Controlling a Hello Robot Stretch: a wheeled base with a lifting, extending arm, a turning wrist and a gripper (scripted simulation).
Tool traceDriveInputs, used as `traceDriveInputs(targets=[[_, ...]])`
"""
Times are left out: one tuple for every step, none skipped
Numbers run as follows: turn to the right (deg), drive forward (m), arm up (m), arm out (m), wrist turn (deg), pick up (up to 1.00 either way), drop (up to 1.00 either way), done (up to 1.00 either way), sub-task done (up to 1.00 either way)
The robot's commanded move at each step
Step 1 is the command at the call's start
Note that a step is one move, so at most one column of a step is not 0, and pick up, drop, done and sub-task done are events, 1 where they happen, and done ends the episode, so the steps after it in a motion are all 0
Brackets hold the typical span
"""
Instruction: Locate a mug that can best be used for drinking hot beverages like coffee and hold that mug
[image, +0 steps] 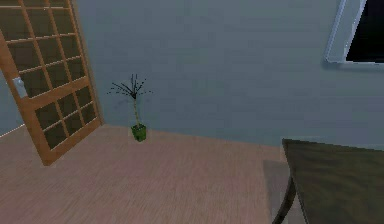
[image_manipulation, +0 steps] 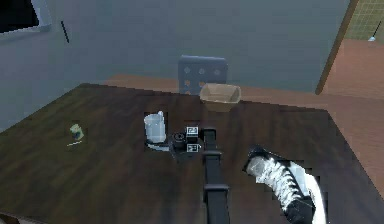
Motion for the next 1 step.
traceDriveInputs(targets=[[0.0,0.00,0.00,0.00,0.0,0.00,0.00,1.00,0.00]])
